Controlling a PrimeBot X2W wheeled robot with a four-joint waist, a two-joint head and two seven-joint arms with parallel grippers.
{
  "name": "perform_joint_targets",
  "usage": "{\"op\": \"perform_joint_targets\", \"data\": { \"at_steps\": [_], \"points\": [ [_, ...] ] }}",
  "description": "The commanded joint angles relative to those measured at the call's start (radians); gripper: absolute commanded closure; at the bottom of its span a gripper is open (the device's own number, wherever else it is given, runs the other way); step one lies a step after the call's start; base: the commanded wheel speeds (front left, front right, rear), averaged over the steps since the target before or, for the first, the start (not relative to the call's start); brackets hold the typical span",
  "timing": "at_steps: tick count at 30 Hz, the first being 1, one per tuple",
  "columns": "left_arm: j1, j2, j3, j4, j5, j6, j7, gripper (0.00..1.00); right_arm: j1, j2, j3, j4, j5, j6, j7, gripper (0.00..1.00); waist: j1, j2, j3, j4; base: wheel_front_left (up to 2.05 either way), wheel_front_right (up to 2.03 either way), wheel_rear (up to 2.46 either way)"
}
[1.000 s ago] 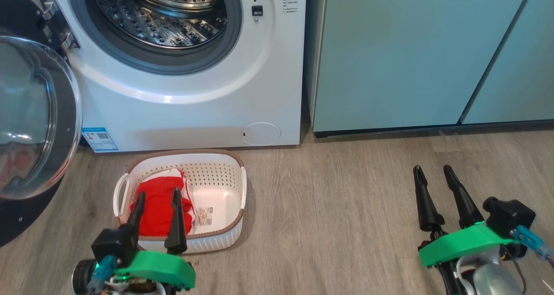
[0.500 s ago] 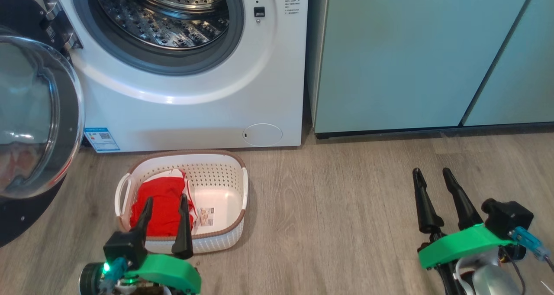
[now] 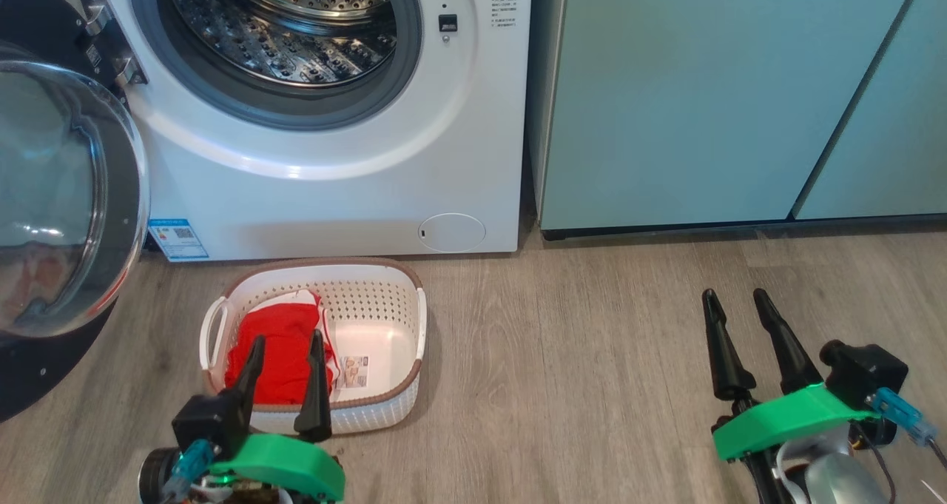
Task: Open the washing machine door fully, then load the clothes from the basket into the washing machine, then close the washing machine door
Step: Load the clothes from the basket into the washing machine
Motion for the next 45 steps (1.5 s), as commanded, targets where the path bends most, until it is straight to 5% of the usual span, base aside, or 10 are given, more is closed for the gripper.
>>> {"op": "perform_joint_targets", "data": {
  "at_steps": [1,25,45],
  "points": [
    [-0.037,0.007,0.034,-0.037,-0.006,-0.003,-0.005,0.0,-0.028,0.001,0.027,-0.026,-0.005,0.0,-0.014,0.0,0.0,-0.0001,-0.001,0.0,0.67,-0.67,0.0],
    [-0.028,0.007,0.035,-0.04,0.014,0.022,-0.005,0.0,-0.026,0.001,0.052,-0.018,-0.005,0.0,-0.014,0.0,0.0,-0.0001,-0.014,0.01,1.62,-1.62,0.0],
    [-0.028,0.007,0.039,-0.017,0.019,0.034,-0.005,0.0,-0.026,0.001,0.054,-0.023,-0.001,0.0,-0.014,0.0,0.0,-0.0001,-0.011,0.017,0.14,-0.14,0.0]
  ]
}}
